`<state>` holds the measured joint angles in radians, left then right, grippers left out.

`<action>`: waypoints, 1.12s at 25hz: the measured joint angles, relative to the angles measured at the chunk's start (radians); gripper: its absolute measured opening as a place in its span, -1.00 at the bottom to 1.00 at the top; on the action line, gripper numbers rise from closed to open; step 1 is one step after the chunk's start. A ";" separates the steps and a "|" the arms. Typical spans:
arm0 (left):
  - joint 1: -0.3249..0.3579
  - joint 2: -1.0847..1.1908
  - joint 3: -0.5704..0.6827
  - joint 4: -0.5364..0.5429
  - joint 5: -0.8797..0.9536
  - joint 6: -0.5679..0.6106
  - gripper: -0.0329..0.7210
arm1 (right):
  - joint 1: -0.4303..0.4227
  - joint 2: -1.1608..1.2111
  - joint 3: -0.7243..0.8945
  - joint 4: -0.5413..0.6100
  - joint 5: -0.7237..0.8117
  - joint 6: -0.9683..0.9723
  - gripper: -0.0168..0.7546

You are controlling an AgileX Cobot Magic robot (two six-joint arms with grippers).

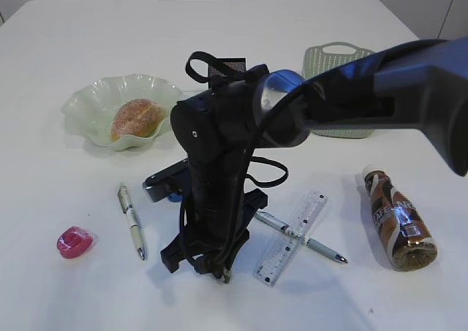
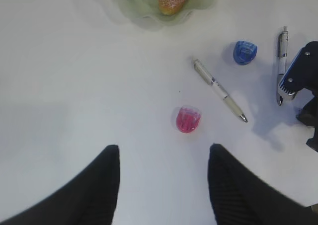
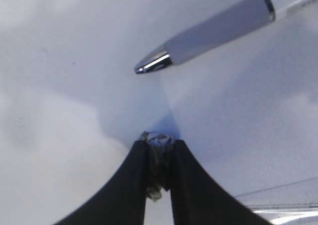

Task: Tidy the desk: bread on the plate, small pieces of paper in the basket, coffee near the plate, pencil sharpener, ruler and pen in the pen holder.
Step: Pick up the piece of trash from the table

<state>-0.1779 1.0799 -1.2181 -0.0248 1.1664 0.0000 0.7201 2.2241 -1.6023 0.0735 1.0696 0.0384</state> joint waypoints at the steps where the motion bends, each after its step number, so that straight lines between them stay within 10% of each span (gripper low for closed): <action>1: 0.000 0.000 0.000 0.000 0.000 0.000 0.14 | 0.000 0.000 0.000 0.000 0.000 0.000 -0.68; 28: 0.000 0.000 0.000 0.000 0.012 0.000 0.13 | 0.000 0.008 -0.400 -0.002 0.153 0.067 -0.73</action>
<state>-0.1779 1.0799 -1.2181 -0.0248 1.1780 0.0000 0.7201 2.2322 -2.0026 0.0711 1.2224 0.1049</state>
